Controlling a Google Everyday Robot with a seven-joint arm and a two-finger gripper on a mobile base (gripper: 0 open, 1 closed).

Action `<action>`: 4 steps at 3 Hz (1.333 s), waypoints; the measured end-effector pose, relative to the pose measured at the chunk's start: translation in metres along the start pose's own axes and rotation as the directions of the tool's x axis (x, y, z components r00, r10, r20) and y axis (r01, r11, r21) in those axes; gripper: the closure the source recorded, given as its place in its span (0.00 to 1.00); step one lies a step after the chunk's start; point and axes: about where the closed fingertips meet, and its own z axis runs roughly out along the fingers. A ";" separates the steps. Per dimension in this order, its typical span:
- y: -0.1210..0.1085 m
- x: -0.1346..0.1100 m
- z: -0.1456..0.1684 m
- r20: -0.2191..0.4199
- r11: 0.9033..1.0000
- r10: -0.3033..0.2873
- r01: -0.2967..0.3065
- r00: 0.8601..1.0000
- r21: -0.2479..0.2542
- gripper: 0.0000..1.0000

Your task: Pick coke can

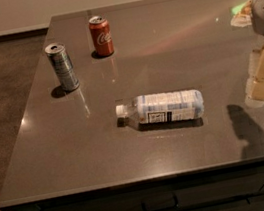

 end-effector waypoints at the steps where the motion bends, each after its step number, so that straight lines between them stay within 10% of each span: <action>1: 0.000 0.000 0.000 0.000 1.000 0.000 0.000 1.000 0.000 0.00; 4: -0.063 -0.068 0.015 0.199 0.999 0.011 -0.020 0.980 0.043 0.00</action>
Offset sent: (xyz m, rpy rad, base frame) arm 0.0117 0.0064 0.0008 0.0375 0.0011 0.0003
